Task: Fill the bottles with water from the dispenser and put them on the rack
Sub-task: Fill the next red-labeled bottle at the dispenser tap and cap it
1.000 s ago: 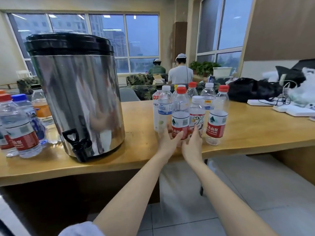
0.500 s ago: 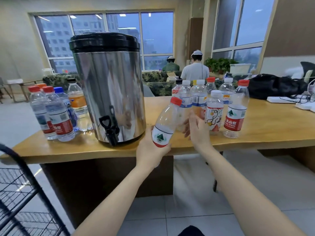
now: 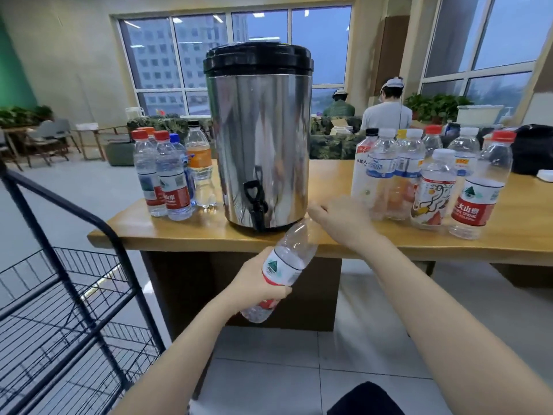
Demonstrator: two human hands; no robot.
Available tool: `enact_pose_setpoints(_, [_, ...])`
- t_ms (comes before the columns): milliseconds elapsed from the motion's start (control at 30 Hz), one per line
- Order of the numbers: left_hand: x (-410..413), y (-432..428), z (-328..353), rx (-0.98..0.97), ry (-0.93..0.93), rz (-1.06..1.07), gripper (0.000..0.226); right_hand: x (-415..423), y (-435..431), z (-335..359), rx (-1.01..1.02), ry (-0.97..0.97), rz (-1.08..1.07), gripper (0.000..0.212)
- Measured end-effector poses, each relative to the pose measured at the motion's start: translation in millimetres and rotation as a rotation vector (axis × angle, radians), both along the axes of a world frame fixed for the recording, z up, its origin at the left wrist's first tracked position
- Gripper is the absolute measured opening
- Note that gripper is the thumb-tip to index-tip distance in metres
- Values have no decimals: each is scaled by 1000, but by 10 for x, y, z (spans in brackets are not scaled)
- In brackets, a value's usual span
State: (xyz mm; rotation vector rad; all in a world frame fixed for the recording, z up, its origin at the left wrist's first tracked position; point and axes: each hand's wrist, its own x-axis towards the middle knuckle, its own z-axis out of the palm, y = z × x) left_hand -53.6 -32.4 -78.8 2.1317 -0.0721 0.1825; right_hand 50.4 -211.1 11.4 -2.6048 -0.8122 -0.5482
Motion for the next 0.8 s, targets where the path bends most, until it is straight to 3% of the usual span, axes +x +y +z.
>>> enact_pose_setpoints(133, [-69,260,-130,-365,384,-371,58,-19,17,-96,79,239,426,53])
enact_pose_setpoints(233, [-22,378,-234,-471,509,-478,61,14,17,-128,108,501,498,35])
enact_pose_setpoints(333, [37,357,-304,-467,515,-393,61,151,25,-210,132,581,452,25])
enact_pose_setpoints(433, [79,279,-357,-478,480,-257,49,329,28,-282,258,535,308,26])
enact_pose_setpoints(533, [104,225,-471,-490,468,-144,52,536,27,-403,148,337,44,32])
enact_pose_setpoints(600, [108,216,-575,-451,438,-92,59,658,9,-537,69,309,-98,36])
enact_pose_setpoints(800, [143,249,-787,-407,326,51,64,832,-6,-780,21,261,-251,34])
